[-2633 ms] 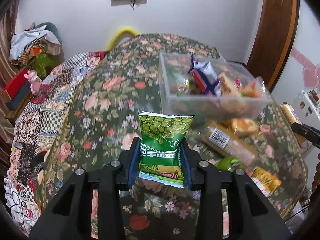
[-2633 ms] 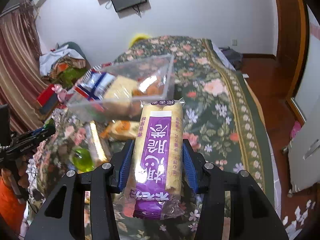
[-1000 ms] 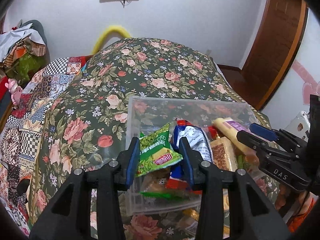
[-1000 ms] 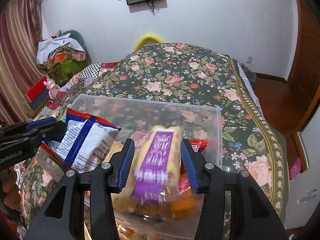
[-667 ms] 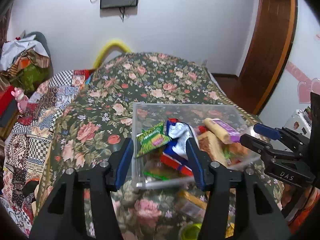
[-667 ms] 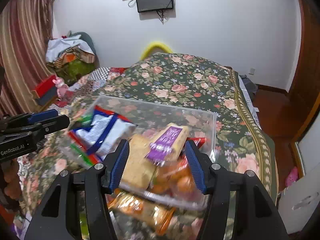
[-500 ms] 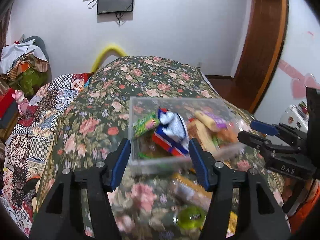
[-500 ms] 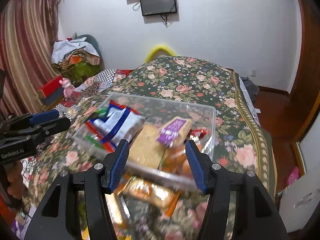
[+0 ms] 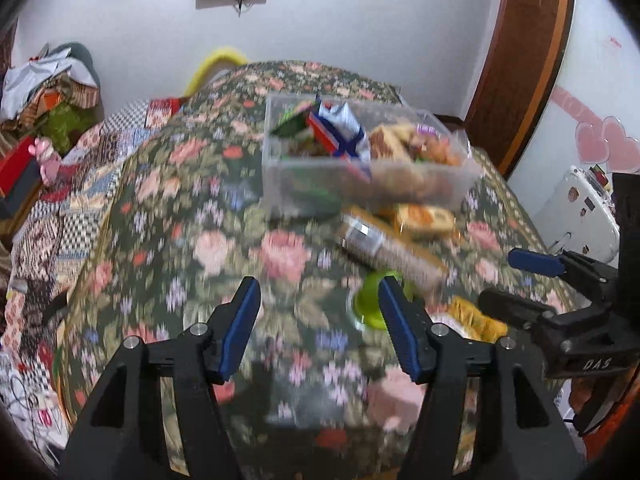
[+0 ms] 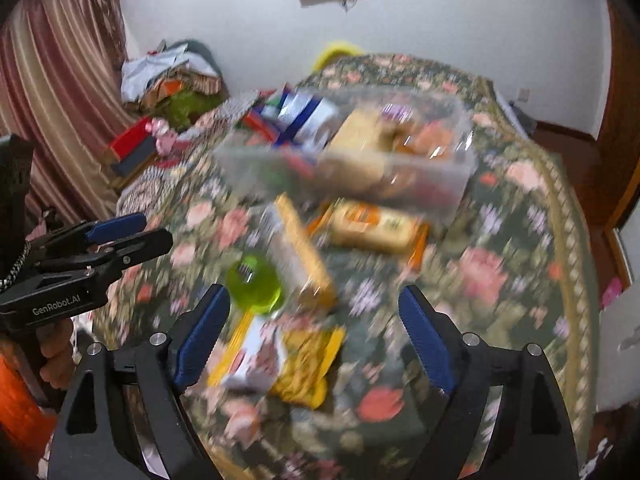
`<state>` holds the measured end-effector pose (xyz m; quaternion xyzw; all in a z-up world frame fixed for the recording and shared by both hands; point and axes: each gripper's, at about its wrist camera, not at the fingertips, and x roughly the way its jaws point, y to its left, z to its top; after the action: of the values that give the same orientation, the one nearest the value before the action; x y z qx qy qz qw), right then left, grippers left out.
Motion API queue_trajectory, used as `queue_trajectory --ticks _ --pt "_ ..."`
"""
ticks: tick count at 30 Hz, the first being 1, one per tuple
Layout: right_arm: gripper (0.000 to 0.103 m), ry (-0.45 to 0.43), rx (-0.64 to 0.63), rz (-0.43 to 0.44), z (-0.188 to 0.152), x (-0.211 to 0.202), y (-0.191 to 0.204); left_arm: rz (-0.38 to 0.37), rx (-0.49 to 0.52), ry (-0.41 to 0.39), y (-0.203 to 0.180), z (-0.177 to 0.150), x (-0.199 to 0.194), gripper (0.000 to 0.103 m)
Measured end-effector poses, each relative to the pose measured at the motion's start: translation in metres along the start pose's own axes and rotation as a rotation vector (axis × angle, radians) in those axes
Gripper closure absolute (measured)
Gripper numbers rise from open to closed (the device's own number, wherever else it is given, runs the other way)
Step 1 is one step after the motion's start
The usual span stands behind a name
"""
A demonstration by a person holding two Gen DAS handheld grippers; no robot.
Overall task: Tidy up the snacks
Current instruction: 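Grasp the yellow chip bag with the right tool while the left tool grasps the green-capped bottle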
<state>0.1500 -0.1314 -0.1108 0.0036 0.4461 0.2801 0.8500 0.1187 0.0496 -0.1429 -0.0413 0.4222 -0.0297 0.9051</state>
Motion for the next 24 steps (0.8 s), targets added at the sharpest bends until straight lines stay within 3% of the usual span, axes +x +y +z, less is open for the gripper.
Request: queue_trajectory --ticks 5,10,12,16,18,20,21,24 --pt "0.018 0.102 0.007 0.044 -0.014 0.026 0.013 -0.003 -0.003 0.018 0.001 -0.016 -0.004 0.042" --pt "0.018 0.149 -0.024 0.010 -0.023 0.045 0.020 -0.018 -0.008 0.044 -0.001 -0.021 0.002 0.041" --pt "0.036 0.140 -0.007 0.036 -0.024 0.045 0.017 -0.021 0.001 0.055 -0.005 -0.021 0.007 0.041" --pt "0.048 0.103 0.012 0.051 -0.026 0.035 0.005 -0.043 0.016 0.076 -0.017 -0.018 0.022 0.041" --pt "0.066 0.087 0.015 0.054 -0.026 0.029 0.001 -0.052 0.024 0.086 -0.023 -0.016 0.029 0.041" --pt "0.072 0.071 0.024 0.047 -0.026 0.023 -0.007 -0.061 0.038 0.096 -0.031 -0.013 0.039 0.041" --pt "0.082 0.064 0.034 0.044 -0.026 0.020 -0.011 -0.063 0.043 0.101 -0.035 -0.012 0.044 0.041" --pt "0.082 0.069 0.066 0.043 -0.028 0.016 -0.024 -0.054 0.051 0.119 -0.042 -0.010 0.059 0.041"
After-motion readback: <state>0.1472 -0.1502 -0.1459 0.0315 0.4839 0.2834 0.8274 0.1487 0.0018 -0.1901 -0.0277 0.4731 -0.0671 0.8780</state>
